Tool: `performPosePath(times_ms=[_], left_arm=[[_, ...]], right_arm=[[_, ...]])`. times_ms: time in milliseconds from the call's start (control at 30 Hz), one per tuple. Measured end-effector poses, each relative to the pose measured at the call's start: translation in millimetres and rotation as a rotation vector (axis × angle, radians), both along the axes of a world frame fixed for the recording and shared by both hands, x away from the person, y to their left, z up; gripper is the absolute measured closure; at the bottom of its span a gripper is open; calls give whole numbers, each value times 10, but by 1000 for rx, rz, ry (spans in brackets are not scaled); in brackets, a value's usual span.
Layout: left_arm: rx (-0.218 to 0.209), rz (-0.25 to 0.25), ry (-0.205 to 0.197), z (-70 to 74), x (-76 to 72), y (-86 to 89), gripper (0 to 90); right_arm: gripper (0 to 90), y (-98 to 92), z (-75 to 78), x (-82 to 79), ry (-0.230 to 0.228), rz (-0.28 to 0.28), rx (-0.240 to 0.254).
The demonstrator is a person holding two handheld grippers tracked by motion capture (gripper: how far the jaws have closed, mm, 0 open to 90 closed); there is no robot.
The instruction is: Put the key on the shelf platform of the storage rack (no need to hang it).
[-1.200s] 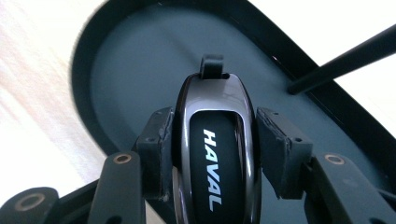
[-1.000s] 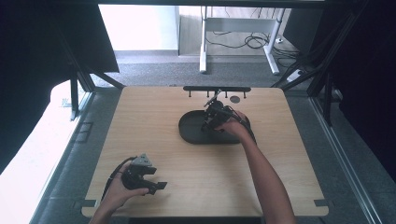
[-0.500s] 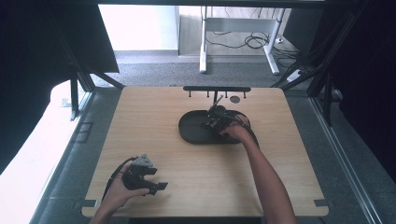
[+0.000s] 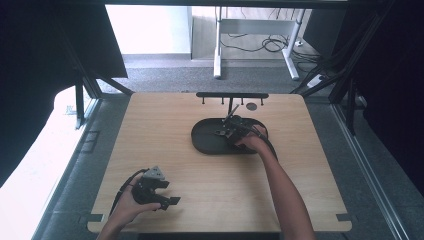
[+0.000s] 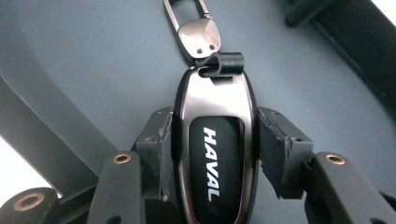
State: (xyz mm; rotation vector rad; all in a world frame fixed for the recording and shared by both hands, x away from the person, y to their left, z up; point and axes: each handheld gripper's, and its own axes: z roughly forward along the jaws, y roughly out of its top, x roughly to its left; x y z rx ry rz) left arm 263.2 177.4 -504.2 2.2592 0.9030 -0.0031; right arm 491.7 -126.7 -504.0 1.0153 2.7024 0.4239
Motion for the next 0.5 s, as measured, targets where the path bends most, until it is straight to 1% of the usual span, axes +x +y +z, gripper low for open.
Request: performPosePath(times_ms=[133, 267, 333, 367, 500], left_arm=[[2, -1, 0, -3, -1, -5, 241], [6, -5, 3, -6, 1, -6, 240], [4, -3, 1, -5, -2, -9, 240], [4, -5, 1, -4, -2, -9, 240], [5, -6, 1, -6, -3, -14, 240]], right_arm=[[487, -27, -16, -3, 10, -15, 17], [479, -44, -18, -5, 20, -14, 20], [457, -51, -18, -10, 21, -22, 21], [445, -57, -16, -12, 23, -27, 30], [400, -69, 21, -43, 5, -43, 46]])
